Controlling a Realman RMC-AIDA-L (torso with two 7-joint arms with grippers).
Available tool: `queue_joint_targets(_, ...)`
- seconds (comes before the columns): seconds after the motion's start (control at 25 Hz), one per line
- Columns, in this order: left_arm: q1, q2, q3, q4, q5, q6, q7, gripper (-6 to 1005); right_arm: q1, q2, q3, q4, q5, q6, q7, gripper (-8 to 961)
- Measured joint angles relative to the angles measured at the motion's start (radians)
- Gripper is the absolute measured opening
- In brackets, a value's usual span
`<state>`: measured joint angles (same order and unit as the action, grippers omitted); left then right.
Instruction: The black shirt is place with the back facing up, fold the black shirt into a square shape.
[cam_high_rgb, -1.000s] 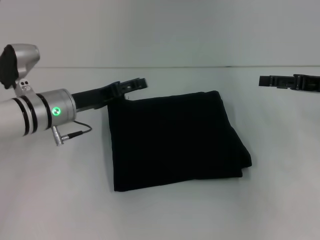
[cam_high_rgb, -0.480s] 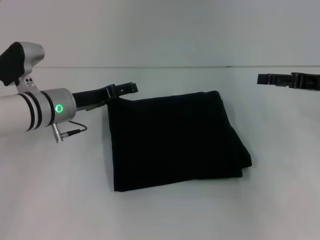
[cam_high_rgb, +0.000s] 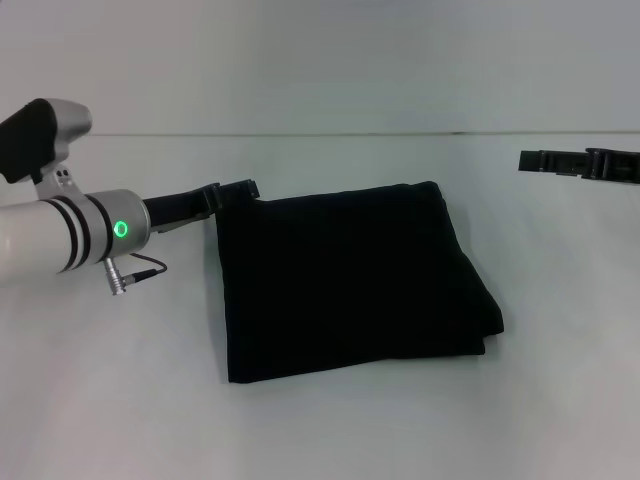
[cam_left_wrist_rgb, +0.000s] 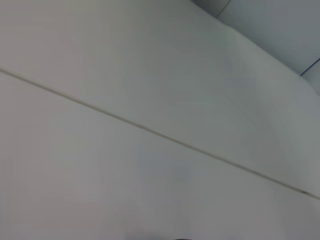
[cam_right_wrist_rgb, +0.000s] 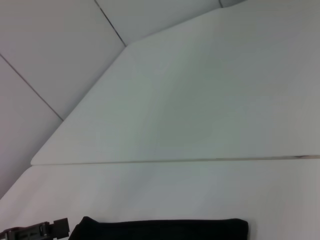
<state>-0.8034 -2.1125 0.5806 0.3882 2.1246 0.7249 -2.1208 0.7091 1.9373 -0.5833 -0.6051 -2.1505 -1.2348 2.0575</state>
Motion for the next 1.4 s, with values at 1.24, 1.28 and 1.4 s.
queue_joint_targets(1.24,-0.026,-0.007,0.079,-0.009,0.002,-0.052,0.027,278,-0.011,0.007,-0.001,-0.001,0.0,0.012,-0.012,883)
queue_joint_targets(1.28,-0.026,-0.007,0.079,-0.009,0.002,-0.052,0.027,242,-0.011,0.008,-0.001,-0.001,0.0,0.015,-0.011,883)
queue_joint_targets(1.4,-0.026,-0.007,0.079,-0.009,0.002,-0.052,0.027,174,-0.011,0.013,-0.001,0.0,0.0,0.025,-0.011,884)
